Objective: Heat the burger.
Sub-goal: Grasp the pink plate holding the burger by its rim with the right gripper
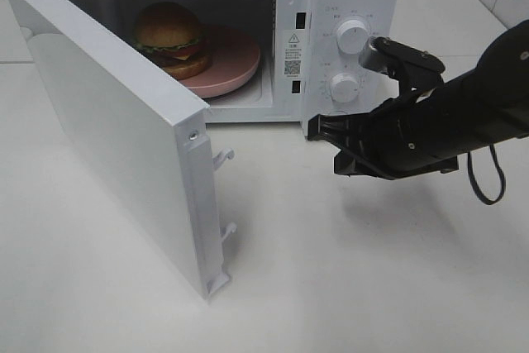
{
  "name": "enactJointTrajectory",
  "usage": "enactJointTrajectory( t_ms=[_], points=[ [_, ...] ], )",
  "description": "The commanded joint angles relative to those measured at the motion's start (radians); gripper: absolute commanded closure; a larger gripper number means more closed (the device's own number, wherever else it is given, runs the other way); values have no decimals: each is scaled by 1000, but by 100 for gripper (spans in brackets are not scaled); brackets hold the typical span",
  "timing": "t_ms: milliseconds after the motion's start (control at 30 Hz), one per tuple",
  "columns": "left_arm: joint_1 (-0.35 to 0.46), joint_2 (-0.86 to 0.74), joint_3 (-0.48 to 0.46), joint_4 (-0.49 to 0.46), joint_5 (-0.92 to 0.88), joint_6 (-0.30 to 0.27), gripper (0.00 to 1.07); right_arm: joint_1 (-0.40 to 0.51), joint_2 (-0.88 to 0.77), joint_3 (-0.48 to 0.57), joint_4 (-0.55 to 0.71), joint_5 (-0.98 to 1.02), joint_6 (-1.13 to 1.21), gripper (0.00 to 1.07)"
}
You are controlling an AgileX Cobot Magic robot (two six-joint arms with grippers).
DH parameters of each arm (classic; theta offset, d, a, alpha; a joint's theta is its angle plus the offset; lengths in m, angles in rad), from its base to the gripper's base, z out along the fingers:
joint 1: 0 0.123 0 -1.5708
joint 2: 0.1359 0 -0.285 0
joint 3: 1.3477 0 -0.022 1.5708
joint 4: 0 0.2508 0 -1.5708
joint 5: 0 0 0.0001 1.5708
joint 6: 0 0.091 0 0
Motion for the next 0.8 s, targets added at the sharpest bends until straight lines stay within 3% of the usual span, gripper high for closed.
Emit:
enactJointTrajectory(
  t_ms=[33,333,467,800],
  points=[
    [0,-6,3,-1,-3,0,6,-28,-21,-48,-184,201,-25,107],
    [0,-6,3,-1,-3,0,6,-27,-21,-223,-496,536,-46,107],
    [0,-6,3,-1,-3,0,6,-26,-21,-269,-540,613,-143,107],
    [0,-6,3,-1,-3,0,6,-26,-21,-340,-543,702,-754,106]
  ],
)
